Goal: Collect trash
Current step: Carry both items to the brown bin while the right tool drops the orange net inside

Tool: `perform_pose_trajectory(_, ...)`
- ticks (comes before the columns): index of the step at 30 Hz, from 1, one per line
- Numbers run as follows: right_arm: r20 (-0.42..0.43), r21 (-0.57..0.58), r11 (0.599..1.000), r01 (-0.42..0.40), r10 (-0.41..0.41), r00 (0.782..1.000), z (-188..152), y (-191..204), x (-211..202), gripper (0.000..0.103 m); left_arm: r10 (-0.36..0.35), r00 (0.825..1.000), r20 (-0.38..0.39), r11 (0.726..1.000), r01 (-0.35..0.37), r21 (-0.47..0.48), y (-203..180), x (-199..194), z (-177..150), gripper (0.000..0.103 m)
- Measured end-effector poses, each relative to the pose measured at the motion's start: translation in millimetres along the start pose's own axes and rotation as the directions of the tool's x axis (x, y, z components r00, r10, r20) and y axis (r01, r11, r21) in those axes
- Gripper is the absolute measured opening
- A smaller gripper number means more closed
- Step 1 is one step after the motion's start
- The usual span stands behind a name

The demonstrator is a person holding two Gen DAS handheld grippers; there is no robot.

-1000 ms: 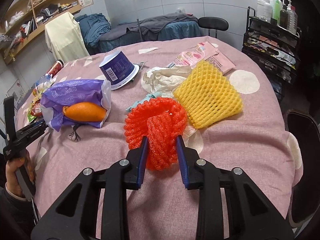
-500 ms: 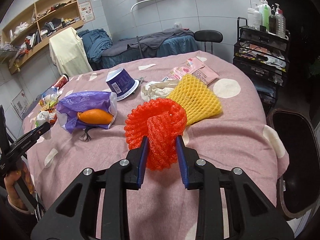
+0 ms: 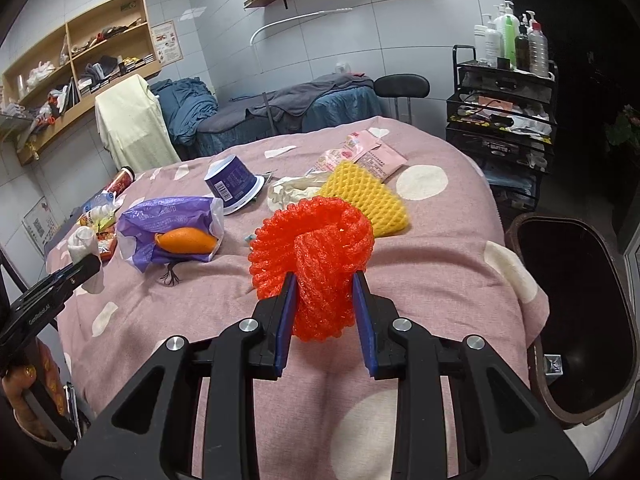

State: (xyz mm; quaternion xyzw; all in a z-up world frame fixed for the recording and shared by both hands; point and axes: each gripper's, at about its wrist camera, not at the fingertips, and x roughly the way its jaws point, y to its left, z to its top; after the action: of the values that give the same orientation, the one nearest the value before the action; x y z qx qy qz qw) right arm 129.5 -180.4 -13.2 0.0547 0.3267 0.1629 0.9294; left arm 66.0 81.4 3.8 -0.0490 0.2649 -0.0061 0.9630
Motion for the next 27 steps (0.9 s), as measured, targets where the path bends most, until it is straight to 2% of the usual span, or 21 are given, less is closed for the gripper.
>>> perform_pose_trajectory(12, 0.047, 0.092, 0.993, 0.071, -0.076, 0.996, -6.0, -46.9, -25.0, 0.029, -0.127, 0.992, -0.023, 0.988, 0.129, 0.087, -59.7, 13.4, 0.4, 0.027)
perform_pose_trajectory(20, 0.062, 0.153, 0.979, 0.134, -0.145, 0.987, -9.7, -81.2, -38.6, 0.029, -0.207, 0.977, -0.05, 0.968, 0.212, 0.136, -98.1, 23.8, -1.5, 0.027)
perform_pose_trajectory(27, 0.052, 0.236, 0.948, 0.214, -0.232, 0.971, -15.8, -124.0, -46.3, 0.029, -0.262, 0.962, -0.077, 0.946, 0.272, 0.178, -128.7, 32.1, -2.8, 0.027)
